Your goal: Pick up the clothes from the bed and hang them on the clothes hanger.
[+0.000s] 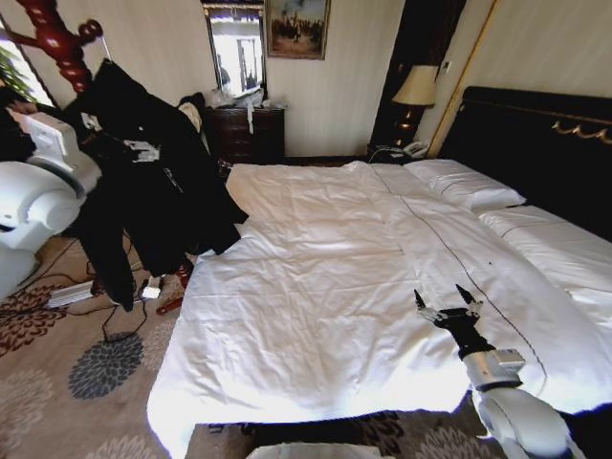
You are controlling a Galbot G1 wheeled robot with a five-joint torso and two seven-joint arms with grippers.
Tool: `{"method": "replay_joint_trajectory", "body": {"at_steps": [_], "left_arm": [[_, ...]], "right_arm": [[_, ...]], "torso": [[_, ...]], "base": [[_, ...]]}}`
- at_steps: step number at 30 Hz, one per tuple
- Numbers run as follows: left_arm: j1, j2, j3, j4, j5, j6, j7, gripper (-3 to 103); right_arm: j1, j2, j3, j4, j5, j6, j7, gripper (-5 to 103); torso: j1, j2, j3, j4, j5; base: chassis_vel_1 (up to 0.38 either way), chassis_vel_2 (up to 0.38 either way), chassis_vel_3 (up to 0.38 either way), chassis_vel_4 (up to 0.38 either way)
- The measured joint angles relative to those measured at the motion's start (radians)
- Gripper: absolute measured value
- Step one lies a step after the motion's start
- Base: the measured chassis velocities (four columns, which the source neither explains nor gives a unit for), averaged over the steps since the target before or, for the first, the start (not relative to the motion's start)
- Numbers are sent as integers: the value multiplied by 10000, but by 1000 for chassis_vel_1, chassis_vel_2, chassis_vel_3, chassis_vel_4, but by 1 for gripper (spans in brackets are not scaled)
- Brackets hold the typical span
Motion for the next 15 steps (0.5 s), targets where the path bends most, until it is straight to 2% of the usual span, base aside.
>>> {"method": "replay_joint_trajectory", "body": {"at_steps": [4,6,7,8,10,11,12,15], "left_arm": [[928,-453,-502,-150,-375,-545,-476,100],[1820,-904,-1040,-201,-500,-1009,-501,100],[1820,-904,-1040,-201,-500,-1009,-501,100],[2572,-1167,-1627,-341,-566,-1250,-506,100],[4353,-1554,-3039,-760,-272,-1607,-455,100],[4353,-1554,-3039,-760,-272,-1607,-455,100],[5259,-1775,-3689,-950,48,-1762,-412,100],[8330,-3033,-5592,-1788,1028,-2121,-336,100]], "right_arm": [[0,0,0,0,0,0,0,100],[0,0,1,0,0,0,0,100],[0,0,1,0,0,0,0,100],[0,0,0,0,0,0,0,100],[1,0,0,0,0,0,0,100],[1,0,0,0,0,0,0,100],[0,0,0,0,0,0,1,100],[0,0,0,0,0,0,0,100]], "torso": [[-1,0,-1,0,8],[0,0,0,-7,2],[0,0,0,-7,2],[2,-1,2,-8,-6],[2,-1,1,0,9],[2,-1,1,0,9],[1,-1,0,1,9],[1,-1,0,1,-6]], "base": [[0,0,0,0],[0,0,0,0],[0,0,0,0],[0,0,0,0],[0,0,0,0],[0,0,0,0],[0,0,0,0],[0,0,0,0]]}}
